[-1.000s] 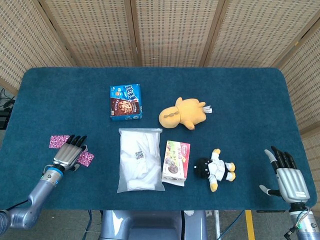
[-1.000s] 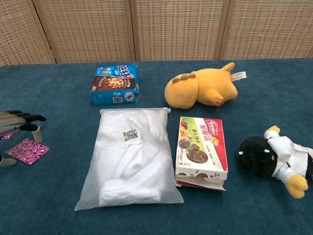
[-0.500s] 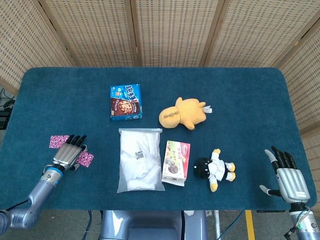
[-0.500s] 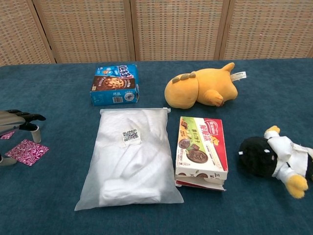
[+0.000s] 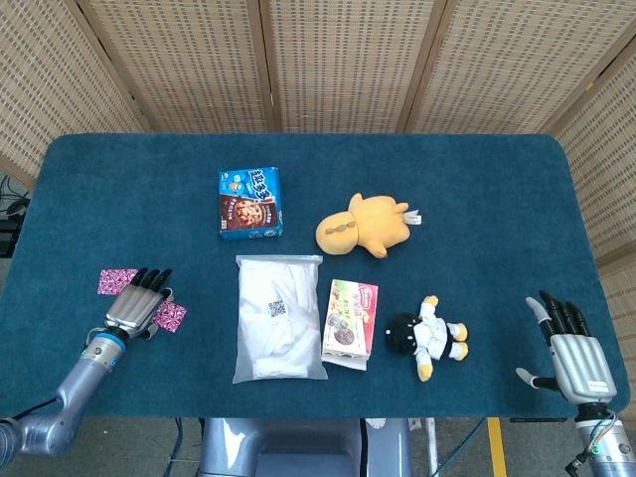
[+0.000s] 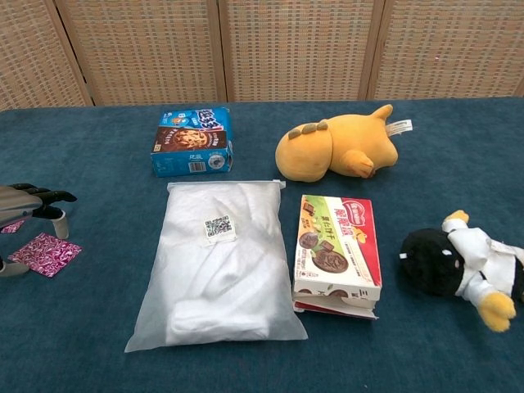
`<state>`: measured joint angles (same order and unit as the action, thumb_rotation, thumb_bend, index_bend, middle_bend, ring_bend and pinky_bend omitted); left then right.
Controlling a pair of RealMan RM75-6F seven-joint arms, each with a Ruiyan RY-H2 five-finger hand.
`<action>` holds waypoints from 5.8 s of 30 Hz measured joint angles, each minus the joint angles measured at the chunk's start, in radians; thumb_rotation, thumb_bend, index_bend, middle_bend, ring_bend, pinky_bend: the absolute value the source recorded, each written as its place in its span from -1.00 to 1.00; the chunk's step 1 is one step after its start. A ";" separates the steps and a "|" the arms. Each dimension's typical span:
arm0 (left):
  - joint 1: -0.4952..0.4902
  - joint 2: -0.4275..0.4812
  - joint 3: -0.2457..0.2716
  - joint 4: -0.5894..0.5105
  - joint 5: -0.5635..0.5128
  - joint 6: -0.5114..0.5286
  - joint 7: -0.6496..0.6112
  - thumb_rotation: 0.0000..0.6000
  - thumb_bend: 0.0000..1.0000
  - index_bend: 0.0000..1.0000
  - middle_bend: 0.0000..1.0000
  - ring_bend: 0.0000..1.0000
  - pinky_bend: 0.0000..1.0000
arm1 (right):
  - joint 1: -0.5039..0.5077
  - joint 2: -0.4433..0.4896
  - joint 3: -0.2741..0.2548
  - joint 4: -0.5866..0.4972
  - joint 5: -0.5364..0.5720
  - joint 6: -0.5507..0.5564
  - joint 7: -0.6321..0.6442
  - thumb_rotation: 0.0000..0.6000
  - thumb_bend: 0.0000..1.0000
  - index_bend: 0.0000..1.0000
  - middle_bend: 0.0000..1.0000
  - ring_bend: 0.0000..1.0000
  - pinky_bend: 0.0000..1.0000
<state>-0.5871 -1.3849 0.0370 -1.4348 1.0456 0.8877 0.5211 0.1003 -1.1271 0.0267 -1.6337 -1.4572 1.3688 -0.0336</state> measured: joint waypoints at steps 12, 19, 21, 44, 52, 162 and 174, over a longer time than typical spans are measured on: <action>0.001 0.000 -0.002 -0.002 -0.001 0.006 0.000 1.00 -0.34 0.03 -1.00 -1.00 -1.00 | 0.000 0.002 0.000 -0.002 -0.001 0.001 0.003 1.00 -1.00 -1.00 -1.00 -1.00 -1.00; 0.002 0.004 -0.003 -0.005 -0.003 0.006 -0.004 1.00 -0.34 0.03 -1.00 -1.00 -1.00 | 0.000 0.003 0.000 -0.002 -0.002 0.000 0.003 1.00 -1.00 -1.00 -1.00 -1.00 -1.00; 0.002 0.005 -0.004 -0.005 -0.003 0.006 -0.005 1.00 -0.34 0.03 -1.00 -1.00 -1.00 | 0.000 0.002 0.000 -0.002 -0.001 0.000 0.003 1.00 -1.00 -1.00 -1.00 -1.00 -1.00; 0.006 0.043 -0.041 0.020 -0.058 0.011 -0.045 1.00 -0.34 0.03 -1.00 -1.00 -1.00 | 0.000 0.003 0.000 -0.004 0.002 -0.003 -0.003 1.00 -1.00 -1.00 -1.00 -1.00 -1.00; 0.006 0.045 -0.067 0.081 -0.154 -0.017 -0.065 1.00 -0.34 0.03 -1.00 -1.00 -1.00 | 0.001 0.000 0.000 -0.001 0.006 -0.006 -0.006 1.00 -1.00 -1.00 -1.00 -1.00 -1.00; 0.124 0.131 -0.113 -0.128 -0.034 0.251 -0.162 1.00 -0.45 -1.00 -1.00 -1.00 -1.00 | 0.001 -0.004 -0.001 0.002 0.002 -0.001 -0.024 1.00 -1.00 -1.00 -1.00 -1.00 -1.00; 0.331 0.202 0.040 -0.338 0.246 0.519 -0.147 1.00 -0.45 -1.00 -1.00 -1.00 -1.00 | 0.000 -0.014 -0.005 0.001 -0.012 0.010 -0.052 1.00 -1.00 -1.00 -1.00 -1.00 -1.00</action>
<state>-0.2557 -1.1827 0.0768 -1.7730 1.2911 1.4069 0.3740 0.1000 -1.1409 0.0222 -1.6323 -1.4688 1.3785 -0.0852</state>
